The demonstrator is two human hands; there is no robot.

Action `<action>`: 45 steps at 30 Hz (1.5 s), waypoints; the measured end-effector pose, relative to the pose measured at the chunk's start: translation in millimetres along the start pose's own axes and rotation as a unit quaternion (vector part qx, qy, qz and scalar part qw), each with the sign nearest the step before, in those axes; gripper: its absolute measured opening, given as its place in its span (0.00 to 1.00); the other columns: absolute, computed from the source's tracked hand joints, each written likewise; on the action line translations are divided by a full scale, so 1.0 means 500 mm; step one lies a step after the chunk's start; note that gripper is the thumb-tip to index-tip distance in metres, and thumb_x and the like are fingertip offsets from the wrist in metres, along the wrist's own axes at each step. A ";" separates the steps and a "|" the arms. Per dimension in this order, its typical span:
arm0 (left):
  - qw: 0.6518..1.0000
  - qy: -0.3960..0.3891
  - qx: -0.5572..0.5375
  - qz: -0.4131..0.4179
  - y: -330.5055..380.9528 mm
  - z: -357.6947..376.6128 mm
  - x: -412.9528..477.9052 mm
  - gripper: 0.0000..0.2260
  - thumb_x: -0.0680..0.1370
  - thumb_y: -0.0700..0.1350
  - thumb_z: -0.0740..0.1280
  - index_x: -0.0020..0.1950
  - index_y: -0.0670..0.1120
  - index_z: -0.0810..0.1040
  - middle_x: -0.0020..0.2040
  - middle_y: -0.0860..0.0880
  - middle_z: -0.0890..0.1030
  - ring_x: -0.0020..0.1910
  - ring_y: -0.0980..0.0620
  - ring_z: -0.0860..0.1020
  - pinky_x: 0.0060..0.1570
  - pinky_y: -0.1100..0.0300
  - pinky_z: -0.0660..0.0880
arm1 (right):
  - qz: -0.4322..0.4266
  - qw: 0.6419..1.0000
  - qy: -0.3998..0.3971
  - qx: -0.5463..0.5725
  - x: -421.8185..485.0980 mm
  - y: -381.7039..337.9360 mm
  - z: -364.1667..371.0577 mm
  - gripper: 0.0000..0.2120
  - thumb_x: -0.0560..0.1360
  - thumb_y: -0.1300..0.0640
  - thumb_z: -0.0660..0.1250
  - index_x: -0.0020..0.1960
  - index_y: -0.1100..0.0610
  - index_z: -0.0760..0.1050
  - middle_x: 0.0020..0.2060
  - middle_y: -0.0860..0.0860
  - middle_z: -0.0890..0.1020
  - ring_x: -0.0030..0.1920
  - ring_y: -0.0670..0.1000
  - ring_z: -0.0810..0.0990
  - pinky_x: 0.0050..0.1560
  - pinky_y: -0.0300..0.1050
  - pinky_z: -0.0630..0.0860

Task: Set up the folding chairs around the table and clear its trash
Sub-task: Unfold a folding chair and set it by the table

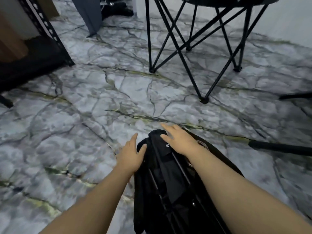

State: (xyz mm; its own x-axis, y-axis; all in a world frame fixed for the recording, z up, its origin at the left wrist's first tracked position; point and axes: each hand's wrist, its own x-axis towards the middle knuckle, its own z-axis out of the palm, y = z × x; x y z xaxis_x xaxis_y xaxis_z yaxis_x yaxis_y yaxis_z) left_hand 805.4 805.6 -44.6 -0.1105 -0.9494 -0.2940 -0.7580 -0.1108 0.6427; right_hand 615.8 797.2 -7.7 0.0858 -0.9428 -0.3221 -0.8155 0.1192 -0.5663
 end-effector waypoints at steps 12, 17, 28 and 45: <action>0.894 -0.083 -0.415 -0.149 -0.016 0.048 -0.031 0.17 0.79 0.38 0.60 0.66 0.50 0.62 0.46 0.50 0.77 0.42 0.52 0.79 0.32 0.61 0.79 | 0.036 0.979 -0.018 0.198 0.003 -0.005 0.045 0.23 0.78 0.55 0.63 0.71 0.44 0.62 0.69 0.51 0.70 0.67 0.51 0.69 0.57 0.37 0.64; 0.863 -0.078 -0.481 -0.136 0.002 0.029 -0.057 0.17 0.80 0.37 0.58 0.65 0.51 0.62 0.58 0.46 0.77 0.46 0.50 0.79 0.35 0.56 0.79 | 0.050 0.978 -0.028 0.198 -0.020 -0.032 0.030 0.19 0.79 0.54 0.59 0.69 0.43 0.64 0.67 0.50 0.71 0.59 0.50 0.73 0.55 0.41 0.70; 0.849 -0.030 -0.521 -0.087 0.251 -0.258 -0.366 0.16 0.80 0.44 0.59 0.58 0.66 0.67 0.67 0.50 0.69 0.65 0.49 0.71 0.66 0.43 0.69 | 0.049 0.982 0.011 0.183 -0.350 -0.320 -0.267 0.18 0.79 0.57 0.59 0.66 0.43 0.63 0.54 0.47 0.75 0.52 0.49 0.76 0.50 0.41 0.70; 0.908 -0.099 -0.394 0.106 0.540 -0.730 -0.895 0.18 0.80 0.40 0.58 0.57 0.65 0.64 0.64 0.46 0.69 0.63 0.49 0.71 0.66 0.46 0.69 | 0.052 0.965 0.204 0.154 -1.080 -0.670 -0.644 0.20 0.79 0.60 0.60 0.57 0.35 0.61 0.54 0.44 0.74 0.52 0.48 0.74 0.50 0.26 0.67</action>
State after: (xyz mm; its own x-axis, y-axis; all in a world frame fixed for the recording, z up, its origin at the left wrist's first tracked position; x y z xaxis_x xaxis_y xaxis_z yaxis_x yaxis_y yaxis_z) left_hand 884.7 1093.3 518.5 -0.3721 -0.9115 -0.1753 -0.0206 -0.1808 0.9833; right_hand 658.3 1166.0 600.2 -0.2707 -0.9575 -0.0992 -0.5932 0.2471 -0.7662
